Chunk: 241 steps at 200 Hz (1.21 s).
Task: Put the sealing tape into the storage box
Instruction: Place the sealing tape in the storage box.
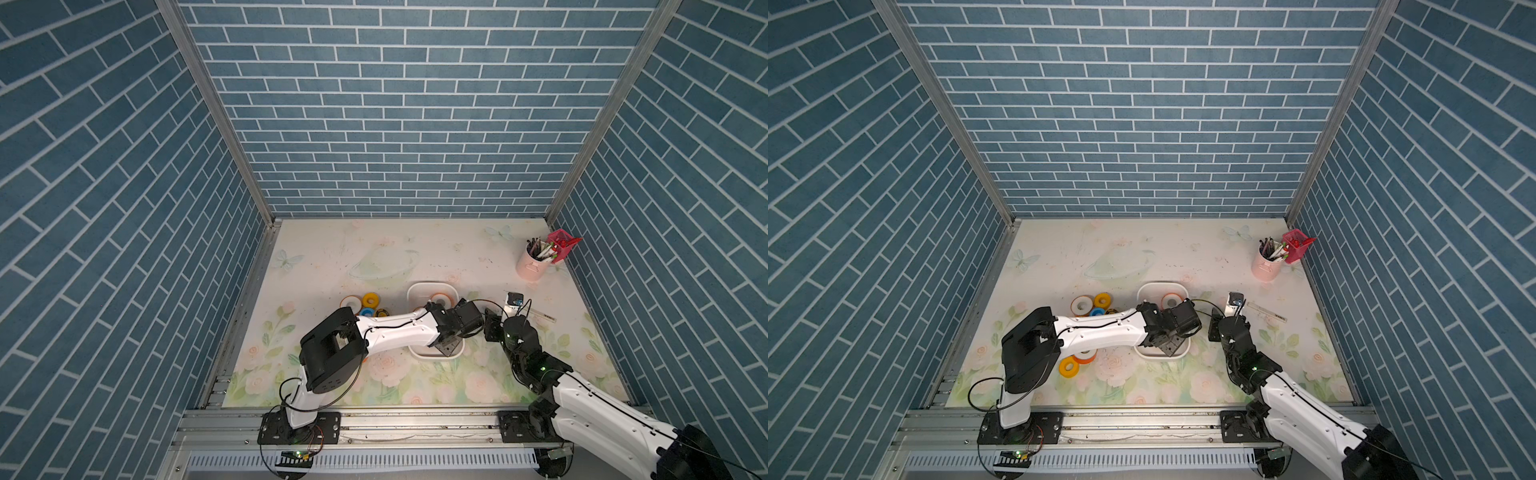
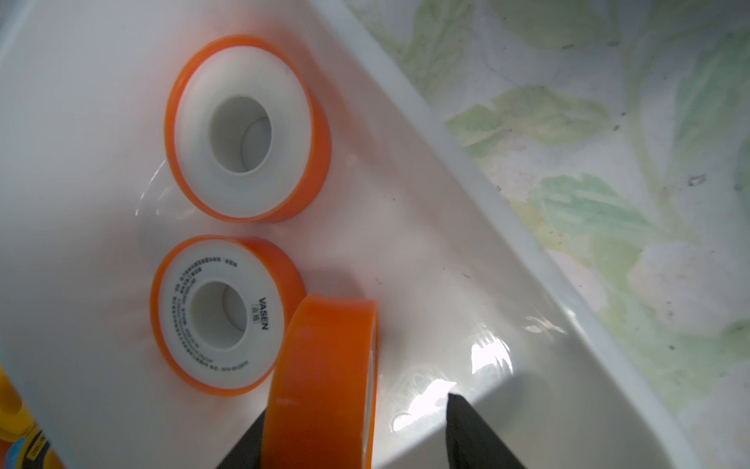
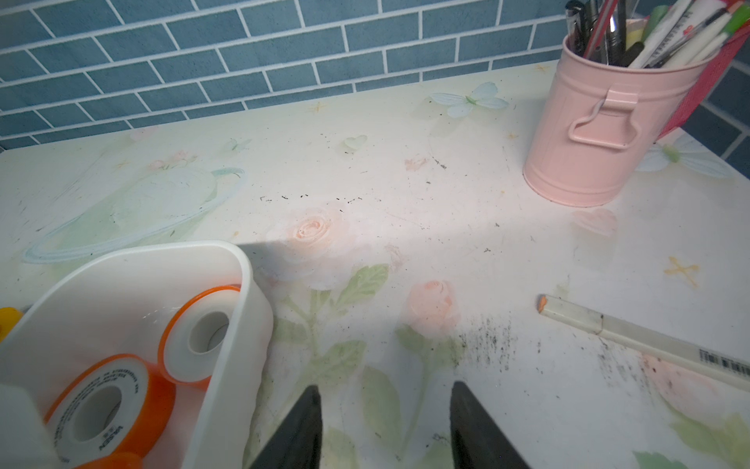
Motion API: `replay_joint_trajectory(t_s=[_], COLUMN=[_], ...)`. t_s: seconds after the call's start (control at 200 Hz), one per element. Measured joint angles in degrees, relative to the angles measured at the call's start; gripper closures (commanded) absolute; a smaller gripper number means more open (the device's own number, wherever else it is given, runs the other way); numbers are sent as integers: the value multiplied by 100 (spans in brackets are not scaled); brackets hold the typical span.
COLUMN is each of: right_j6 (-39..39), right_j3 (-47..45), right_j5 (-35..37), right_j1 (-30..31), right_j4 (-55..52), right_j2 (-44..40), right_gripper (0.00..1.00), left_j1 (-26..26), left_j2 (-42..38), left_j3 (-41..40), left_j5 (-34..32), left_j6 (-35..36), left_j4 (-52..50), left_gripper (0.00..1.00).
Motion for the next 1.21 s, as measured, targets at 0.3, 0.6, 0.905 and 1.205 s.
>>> replay_joint_trajectory(t_s=[0.3,0.6,0.905,1.205], right_j6=[0,0,0,0], right_j3=[0,0,0,0], right_j5=[-2,-17,-22,-59], right_j1=[0,0,0,-2], right_j4=[2,2,2,4], right_j2=[0,0,-2,7], right_gripper=[49,49,49,49], left_j1=[-61,-138,-160,-138], left_j2=[-70,-144,-437,-955], left_j3=[0,0,-103,-737], left_j5=[245,450,323,297], left_j6=[-2,-20,-125,-295], left_j4=[127,269,306,348], left_gripper=[36,37,47,96])
